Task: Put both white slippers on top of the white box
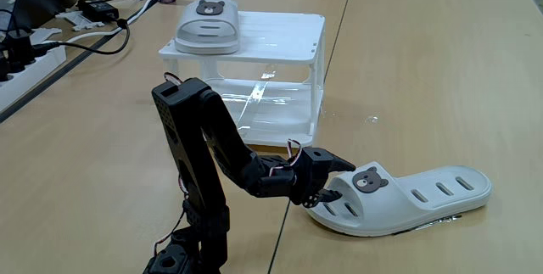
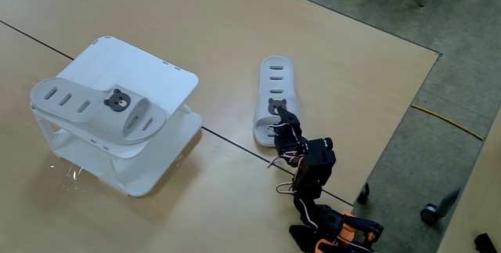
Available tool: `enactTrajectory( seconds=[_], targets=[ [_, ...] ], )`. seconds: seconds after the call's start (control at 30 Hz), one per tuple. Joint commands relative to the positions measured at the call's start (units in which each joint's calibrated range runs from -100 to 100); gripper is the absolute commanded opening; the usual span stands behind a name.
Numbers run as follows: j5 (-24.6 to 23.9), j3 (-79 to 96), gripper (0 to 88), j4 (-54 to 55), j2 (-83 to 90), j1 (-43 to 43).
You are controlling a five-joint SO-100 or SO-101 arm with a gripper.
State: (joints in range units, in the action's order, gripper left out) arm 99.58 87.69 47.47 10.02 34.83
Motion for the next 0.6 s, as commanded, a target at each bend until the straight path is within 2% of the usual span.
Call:
enactTrajectory(
  seconds=[0.0,0.57],
  targets=[
    [0.4,-4.5,21.9,0.9,-1.5,0.1],
    [0.4,-32.8,21.9,1.1,-26.2,0.8]
  ],
)
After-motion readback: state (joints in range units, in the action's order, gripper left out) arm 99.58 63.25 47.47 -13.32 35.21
